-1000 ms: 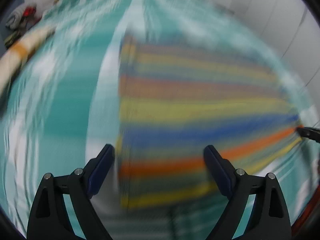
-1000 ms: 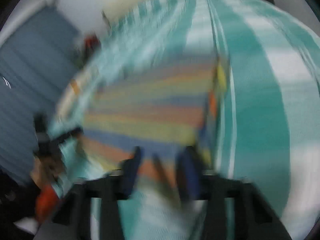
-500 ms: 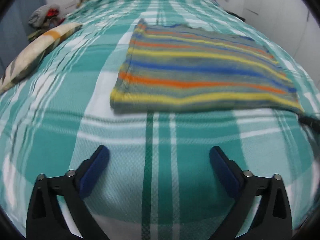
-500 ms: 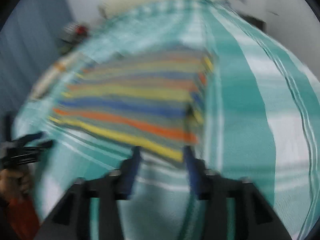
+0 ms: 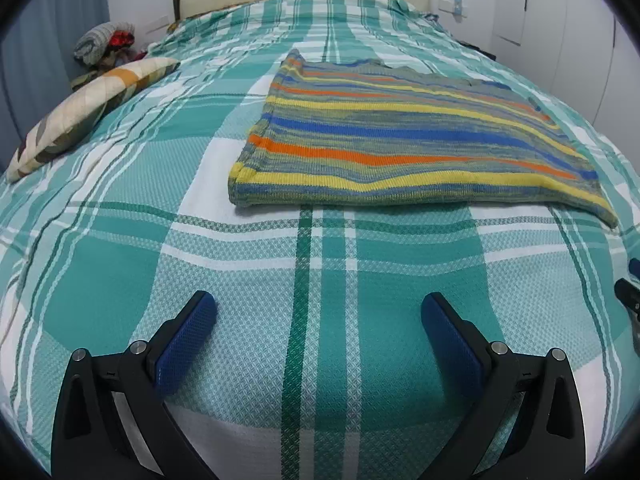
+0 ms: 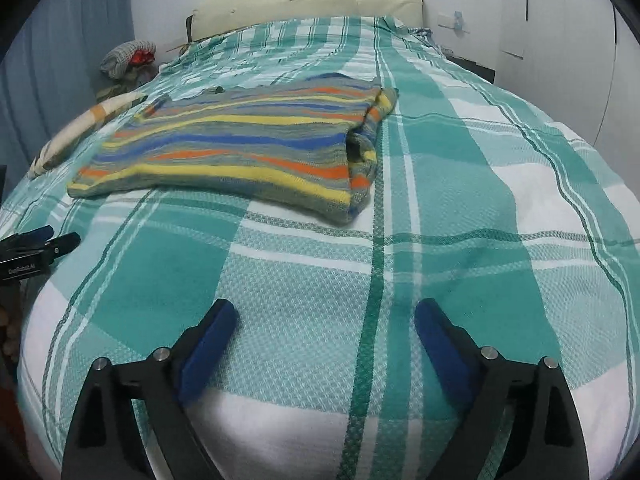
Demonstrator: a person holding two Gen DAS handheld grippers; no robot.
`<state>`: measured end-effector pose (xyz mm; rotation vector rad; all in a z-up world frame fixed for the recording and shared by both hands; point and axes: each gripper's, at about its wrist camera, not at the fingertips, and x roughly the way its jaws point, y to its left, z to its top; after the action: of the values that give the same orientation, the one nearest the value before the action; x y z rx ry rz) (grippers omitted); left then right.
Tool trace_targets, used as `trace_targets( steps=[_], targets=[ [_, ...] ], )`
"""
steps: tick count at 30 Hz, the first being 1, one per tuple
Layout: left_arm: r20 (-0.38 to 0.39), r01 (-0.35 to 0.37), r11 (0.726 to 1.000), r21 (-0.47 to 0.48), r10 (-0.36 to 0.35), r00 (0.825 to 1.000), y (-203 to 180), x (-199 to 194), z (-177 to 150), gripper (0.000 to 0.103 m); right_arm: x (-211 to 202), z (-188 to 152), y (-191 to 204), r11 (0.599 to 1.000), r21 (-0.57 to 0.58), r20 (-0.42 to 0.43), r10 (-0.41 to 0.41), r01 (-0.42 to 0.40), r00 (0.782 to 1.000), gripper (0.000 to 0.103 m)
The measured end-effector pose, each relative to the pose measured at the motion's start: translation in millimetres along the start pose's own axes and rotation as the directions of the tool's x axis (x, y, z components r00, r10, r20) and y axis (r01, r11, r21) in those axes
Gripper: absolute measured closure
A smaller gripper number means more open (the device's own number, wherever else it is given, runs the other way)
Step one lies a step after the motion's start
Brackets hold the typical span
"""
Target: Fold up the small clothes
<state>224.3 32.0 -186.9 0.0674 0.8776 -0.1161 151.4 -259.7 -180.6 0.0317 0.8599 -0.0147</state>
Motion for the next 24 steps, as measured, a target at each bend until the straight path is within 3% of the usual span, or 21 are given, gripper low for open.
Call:
trace_targets(
  steps=[24],
  targets=[
    [-0.003, 0.015, 1.000, -0.011, -0.015, 1.000, 1.6, 1.2, 0.0, 0.000, 2.7, -3.2, -4.4, 1.000, 0.012, 0.012, 0.013, -0.014, 1.000, 0.011]
  ],
)
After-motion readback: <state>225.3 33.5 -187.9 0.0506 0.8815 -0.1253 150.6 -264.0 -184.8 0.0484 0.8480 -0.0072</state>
